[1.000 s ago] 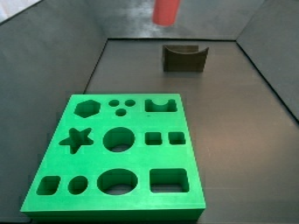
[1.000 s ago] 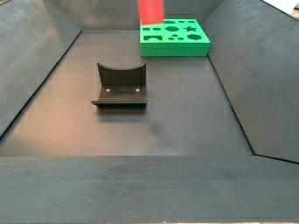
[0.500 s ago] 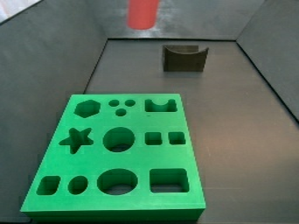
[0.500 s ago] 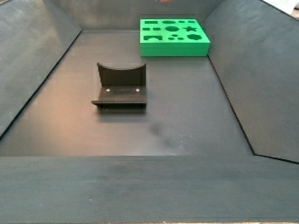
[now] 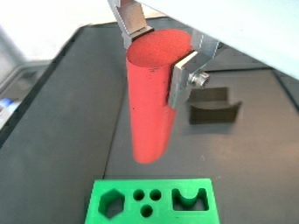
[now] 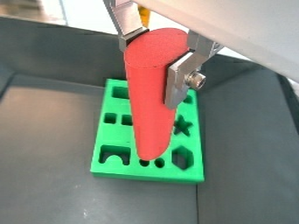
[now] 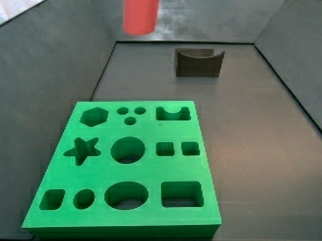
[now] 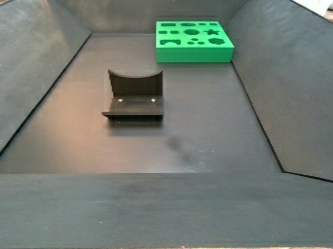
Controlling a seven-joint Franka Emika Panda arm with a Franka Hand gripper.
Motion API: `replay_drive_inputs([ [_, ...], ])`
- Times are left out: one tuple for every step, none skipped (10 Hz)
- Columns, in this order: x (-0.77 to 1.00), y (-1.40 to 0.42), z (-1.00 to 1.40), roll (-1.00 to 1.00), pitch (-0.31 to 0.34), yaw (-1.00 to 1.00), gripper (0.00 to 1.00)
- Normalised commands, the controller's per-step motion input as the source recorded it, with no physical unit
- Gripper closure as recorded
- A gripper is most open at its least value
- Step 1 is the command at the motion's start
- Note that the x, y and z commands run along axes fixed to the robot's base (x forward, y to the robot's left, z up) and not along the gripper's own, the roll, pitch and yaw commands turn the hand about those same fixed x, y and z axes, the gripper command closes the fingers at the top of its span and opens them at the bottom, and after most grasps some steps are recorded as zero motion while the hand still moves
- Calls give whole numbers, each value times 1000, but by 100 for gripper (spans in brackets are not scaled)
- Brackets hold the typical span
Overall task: Pick up the oval object. Move up. Place the oval object on the fixture. Regrasp the oval object. Move to above the board. Insert the oval object.
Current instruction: Move to above the board.
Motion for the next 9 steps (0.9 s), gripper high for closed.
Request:
replay_drive_inputs([
  [-28, -21, 9, -109, -129, 1000, 100],
  [-32, -10, 5, -101, -145, 1000, 100],
  [-44, 3, 3, -92, -169, 1000, 100],
  [-48, 9, 1, -89, -183, 1000, 100],
  [-55, 13, 4, -76, -213, 1000, 100],
  [-53, 13, -6, -63, -238, 1000, 100],
  [-48, 10, -2, -53, -266, 1000, 100],
  [-46, 13, 0, -29, -205, 661, 100],
  [-42, 11, -5, -20, -156, 409, 100],
])
